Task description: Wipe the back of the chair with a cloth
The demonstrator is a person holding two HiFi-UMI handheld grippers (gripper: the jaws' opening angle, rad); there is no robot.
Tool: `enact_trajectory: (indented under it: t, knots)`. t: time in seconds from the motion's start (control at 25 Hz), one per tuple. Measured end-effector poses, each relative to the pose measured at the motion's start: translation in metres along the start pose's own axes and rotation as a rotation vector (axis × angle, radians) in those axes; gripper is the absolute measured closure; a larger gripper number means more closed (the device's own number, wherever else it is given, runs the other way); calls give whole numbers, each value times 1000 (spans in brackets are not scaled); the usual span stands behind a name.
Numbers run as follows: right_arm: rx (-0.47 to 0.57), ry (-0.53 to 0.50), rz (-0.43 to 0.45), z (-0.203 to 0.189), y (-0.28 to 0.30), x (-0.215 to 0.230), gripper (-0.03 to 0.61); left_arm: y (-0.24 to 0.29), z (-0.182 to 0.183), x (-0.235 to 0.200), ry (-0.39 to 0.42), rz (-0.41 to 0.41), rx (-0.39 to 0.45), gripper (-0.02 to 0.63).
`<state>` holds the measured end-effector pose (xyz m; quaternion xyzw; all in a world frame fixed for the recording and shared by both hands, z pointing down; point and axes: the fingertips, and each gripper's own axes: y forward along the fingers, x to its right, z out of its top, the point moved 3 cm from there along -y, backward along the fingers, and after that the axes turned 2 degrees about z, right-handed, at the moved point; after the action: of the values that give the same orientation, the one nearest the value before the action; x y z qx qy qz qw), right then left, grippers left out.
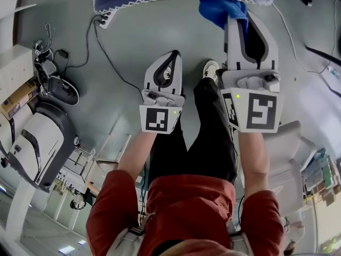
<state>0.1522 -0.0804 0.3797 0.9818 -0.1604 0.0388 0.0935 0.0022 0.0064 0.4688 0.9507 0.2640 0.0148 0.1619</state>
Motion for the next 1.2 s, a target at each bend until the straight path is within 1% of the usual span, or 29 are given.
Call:
enact_trajectory:
  t: [0.16,0.28,0.52,0.72,0.8,0.96,1.08,1.2]
  knots:
    - [-10,35,-73,-2,-16,45,529,11,12,21,3,-13,20,600]
    - [-19,44,-112,-4,-25,64,529,19,17,35,5,-23,31,600]
    - [-19,69,-105,-3,-26,66,529,23,27,45,5,-28,39,600]
    - [-20,91,-111,-1,-41,65,529,18,47,48,4,-16,58,600]
    - [-25,96,-117,4,-50,59,529,9,62,46,-2,-8,64,600]
    - [-38,111,-125,29,-61,39,529,-10,105,28,-16,18,75,600]
    - [-49,148,-129,47,-73,25,529,-26,139,20,-37,52,62,600]
    - [-74,138,-115,67,-84,14,529,-40,174,16,-52,85,64,600]
